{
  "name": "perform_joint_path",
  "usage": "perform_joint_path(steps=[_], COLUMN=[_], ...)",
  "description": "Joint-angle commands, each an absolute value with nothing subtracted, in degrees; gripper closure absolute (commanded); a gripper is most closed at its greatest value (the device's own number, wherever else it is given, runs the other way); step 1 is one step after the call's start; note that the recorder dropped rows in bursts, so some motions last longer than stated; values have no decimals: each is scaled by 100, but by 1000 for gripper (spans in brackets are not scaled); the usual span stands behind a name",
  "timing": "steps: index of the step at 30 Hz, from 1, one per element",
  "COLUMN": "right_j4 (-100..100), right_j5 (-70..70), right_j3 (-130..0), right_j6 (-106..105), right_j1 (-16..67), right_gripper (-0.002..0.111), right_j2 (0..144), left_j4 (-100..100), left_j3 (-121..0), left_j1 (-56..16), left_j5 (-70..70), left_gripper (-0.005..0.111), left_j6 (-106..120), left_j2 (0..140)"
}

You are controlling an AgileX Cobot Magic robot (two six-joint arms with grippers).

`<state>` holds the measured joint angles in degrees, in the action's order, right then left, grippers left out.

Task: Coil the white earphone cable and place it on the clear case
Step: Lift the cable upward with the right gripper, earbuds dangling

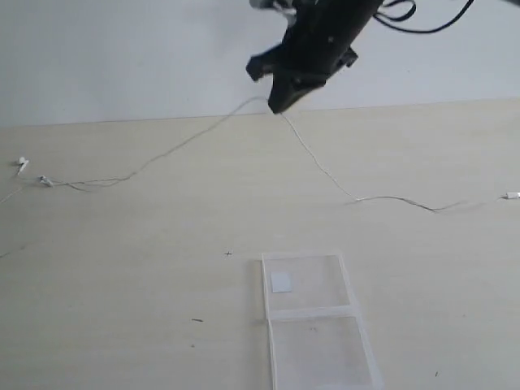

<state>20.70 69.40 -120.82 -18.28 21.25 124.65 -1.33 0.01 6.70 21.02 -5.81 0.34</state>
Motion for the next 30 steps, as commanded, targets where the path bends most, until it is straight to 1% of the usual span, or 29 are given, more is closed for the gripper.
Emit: perform_joint_path(steps=[1,2,5,10,13,23,30], right_j4=[2535,2590,2830,4012,4033,3916,3904], right_j5=[6752,6524,6404,5984,5602,5276,5409], right_j3=[-12109,-12109,-12109,-12109,-12109,-12109,-12109], right_j6=[-1806,-1806,-1967,-3086,-3186,-3191,-3191], right_j1=[2137,2137,2137,2137,2137,2137,2137], right_gripper=[108,108,108,108,108,108,108], right_j2=[11664,11381,10863,10117,9854,9909,10068], left_j4=[-118,-118,-118,-118,-118,-118,-118], left_j3=[0,0,0,0,0,0,0], left_j1=[678,678,678,678,678,678,678], left_j5=[2063,2063,2063,2063,2063,2063,2063], left_gripper=[107,107,107,107,107,107,107], left_j6=[-614,-614,-614,-614,-614,-614,-614], left_j2=[0,0,0,0,0,0,0])
